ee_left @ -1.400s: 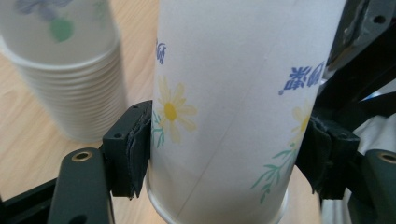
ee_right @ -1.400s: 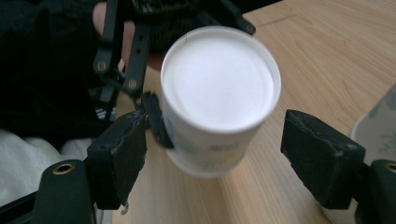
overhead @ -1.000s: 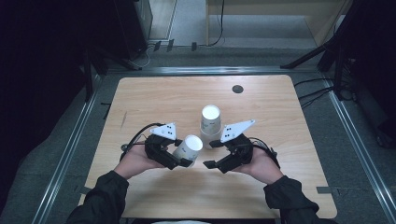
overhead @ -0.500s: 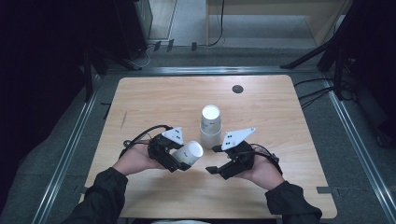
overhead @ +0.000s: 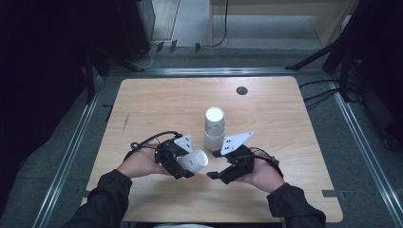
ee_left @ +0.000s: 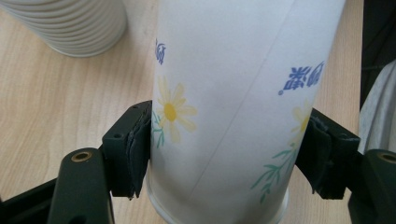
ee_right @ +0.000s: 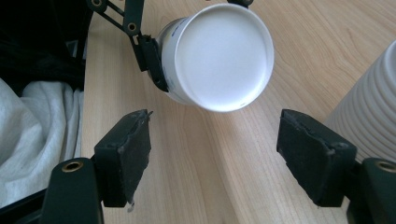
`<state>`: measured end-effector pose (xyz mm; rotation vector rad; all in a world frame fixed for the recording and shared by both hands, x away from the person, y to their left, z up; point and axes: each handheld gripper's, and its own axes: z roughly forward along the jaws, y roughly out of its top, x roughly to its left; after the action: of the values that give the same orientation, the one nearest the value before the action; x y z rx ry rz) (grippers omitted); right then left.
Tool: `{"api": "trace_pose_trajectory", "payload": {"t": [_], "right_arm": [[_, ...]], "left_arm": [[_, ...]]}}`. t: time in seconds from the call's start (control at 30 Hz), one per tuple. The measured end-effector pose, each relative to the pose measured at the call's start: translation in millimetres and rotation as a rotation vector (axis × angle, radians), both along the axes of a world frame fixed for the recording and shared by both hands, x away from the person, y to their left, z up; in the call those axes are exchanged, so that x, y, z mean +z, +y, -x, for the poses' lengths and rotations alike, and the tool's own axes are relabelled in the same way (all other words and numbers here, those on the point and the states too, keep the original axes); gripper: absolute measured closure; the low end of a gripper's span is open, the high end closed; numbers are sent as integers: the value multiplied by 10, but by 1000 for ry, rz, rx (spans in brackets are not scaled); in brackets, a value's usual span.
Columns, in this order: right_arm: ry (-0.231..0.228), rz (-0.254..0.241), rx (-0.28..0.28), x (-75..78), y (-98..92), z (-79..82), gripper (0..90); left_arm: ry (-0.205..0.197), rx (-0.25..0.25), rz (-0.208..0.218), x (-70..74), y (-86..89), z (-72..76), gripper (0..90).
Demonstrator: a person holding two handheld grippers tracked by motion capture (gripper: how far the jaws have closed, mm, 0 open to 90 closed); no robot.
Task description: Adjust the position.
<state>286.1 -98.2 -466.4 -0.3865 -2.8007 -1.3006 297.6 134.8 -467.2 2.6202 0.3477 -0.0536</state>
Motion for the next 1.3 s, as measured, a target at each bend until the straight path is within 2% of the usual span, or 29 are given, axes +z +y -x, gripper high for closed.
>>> {"api": "trace_pose_trajectory", "payload": {"t": [0.23, 0.5, 0.67, 1.0, 1.1, 1.17, 1.3], "right_arm": [[1, -9, 10, -17, 35, -8, 260], [13, 7, 70, -87, 188, 22, 259], [20, 9, 93, -103, 226, 33, 262], [51, 14, 130, -115, 238, 29, 342], [52, 15, 132, -100, 244, 29, 345], [44, 8, 139, -85, 237, 24, 345], [43, -13, 129, -41, 179, 2, 345]], "left_arm": [[10, -36, -33, -33, -89, 46, 273], [11, -87, -55, -53, -197, 128, 271], [14, -101, -51, -60, -224, 153, 270], [18, -124, -38, -61, -235, 168, 271], [22, -130, -17, -54, -227, 162, 251], [9, -115, 14, -36, -226, 166, 104], [5, -103, 61, 13, -187, 150, 93]]}}
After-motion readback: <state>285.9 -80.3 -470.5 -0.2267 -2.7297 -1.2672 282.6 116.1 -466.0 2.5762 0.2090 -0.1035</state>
